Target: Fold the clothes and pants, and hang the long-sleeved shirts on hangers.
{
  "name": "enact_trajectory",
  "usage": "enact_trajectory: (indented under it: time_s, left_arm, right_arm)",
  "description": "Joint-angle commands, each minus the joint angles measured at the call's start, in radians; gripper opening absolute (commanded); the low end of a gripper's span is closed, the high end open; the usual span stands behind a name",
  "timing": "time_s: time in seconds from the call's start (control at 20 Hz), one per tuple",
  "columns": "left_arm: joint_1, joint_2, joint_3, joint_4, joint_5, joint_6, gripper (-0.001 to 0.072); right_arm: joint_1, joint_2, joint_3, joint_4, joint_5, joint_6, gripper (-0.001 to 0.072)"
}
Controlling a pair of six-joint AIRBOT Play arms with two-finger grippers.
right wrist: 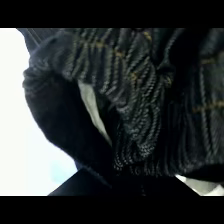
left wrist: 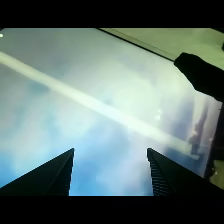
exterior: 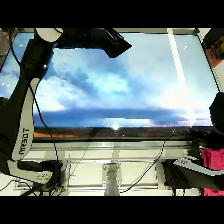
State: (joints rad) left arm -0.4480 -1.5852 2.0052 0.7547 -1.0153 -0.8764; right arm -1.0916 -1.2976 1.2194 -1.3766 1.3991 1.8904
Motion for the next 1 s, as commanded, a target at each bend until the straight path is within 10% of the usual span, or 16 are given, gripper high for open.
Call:
enact_trajectory:
  time_s: [0.0, 0.1, 0.15, 0.35, 0.4, 0.5, 0.55, 0.65, 0.95]
  left_arm:
    - [0.000, 0.000, 0.000, 0.000, 0.000, 0.001, 0.0510]
    - [0.001, 0.000, 0.000, 0.001, 0.000, 0.001, 0.0510]
    - [0.001, 0.000, 0.000, 0.001, 0.000, 0.001, 0.0510]
    - [0.001, 0.000, 0.000, 0.002, 0.000, 0.001, 0.0510]
    - [0.001, 0.000, 0.000, 0.005, 0.000, 0.001, 0.0510]
    - [0.002, 0.000, 0.000, 0.004, 0.000, 0.001, 0.0477]
    - [0.007, 0.002, 0.000, 0.005, 0.000, 0.001, 0.0329]
    - [0.034, 0.017, 0.000, 0.004, 0.001, 0.001, 0.0012]
    - [0.202, 0.181, 0.000, 0.004, -0.009, -0.119, 0.0012]
  right_arm:
    - [0.048, -0.001, -0.003, -0.038, 0.068, 0.043, 0.0131]
    - [0.049, 0.001, -0.003, -0.043, 0.113, 0.098, 0.0551]
    - [0.050, 0.003, -0.002, -0.041, 0.131, 0.107, 0.0625]
    - [0.050, 0.003, 0.000, 0.010, 0.182, 0.112, 0.0624]
    - [0.050, 0.003, 0.000, 0.067, 0.174, 0.087, 0.0587]
    - [0.050, 0.003, 0.000, 0.290, 0.138, -0.071, 0.0132]
    - [0.052, 0.003, 0.001, 0.428, 0.119, -0.134, 0.0035]
    - [0.074, 0.003, 0.017, 0.745, 0.082, -0.309, 0.0025]
    - [0.327, 0.002, 0.252, 1.207, 0.069, -0.506, 0.0023]
